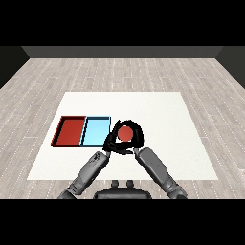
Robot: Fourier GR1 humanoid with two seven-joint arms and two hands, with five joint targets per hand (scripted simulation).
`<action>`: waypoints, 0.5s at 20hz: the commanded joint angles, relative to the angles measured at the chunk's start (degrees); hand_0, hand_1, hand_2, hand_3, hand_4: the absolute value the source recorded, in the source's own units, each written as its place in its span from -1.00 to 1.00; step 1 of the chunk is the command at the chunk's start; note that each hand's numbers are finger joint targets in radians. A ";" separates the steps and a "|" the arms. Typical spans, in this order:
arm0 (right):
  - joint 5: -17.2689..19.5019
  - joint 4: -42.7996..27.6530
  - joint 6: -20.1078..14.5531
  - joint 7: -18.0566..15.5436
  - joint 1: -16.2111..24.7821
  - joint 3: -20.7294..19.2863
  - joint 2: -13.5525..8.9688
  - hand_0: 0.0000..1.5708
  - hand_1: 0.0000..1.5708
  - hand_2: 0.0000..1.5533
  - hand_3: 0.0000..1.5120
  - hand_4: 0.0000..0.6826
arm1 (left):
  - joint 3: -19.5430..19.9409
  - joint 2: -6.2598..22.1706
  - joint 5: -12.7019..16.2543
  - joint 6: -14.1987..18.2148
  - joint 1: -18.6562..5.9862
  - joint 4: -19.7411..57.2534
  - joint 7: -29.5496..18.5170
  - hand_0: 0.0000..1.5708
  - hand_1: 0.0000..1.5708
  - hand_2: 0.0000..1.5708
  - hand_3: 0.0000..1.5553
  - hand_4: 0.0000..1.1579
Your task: Pick the red can and put it in the red box
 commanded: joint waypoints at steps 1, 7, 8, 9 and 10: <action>0.22 -0.34 0.40 1.80 -1.26 -0.45 0.28 0.94 0.94 0.87 0.86 0.90 | -0.22 -0.35 0.00 -3.14 0.48 0.62 -1.58 -1.00 -1.00 -1.00 -1.00 -1.00; 1.40 -2.66 -4.03 1.24 1.39 4.01 0.27 0.93 0.93 0.88 0.86 0.88 | -0.40 -0.31 1.09 4.75 0.60 -3.32 2.57 -1.00 -1.00 -1.00 -1.00 0.14; 0.35 -1.22 -7.41 2.28 -2.17 6.54 0.27 0.95 0.95 0.89 0.86 0.90 | -3.72 -0.32 1.93 12.06 -1.58 0.39 -0.47 -1.00 -1.00 -1.00 -1.00 0.42; -3.38 7.01 -4.43 -3.47 -5.18 4.59 0.27 0.97 0.97 0.89 0.86 0.91 | 0.78 -0.32 4.92 9.43 -2.46 -0.02 0.98 -0.52 -0.52 -0.08 -0.27 0.57; -2.84 3.98 -5.01 -0.41 -5.62 4.63 0.27 0.99 0.99 0.89 0.85 0.92 | -2.05 -0.32 9.68 12.45 -2.57 2.57 -4.09 0.84 0.84 0.88 0.83 0.92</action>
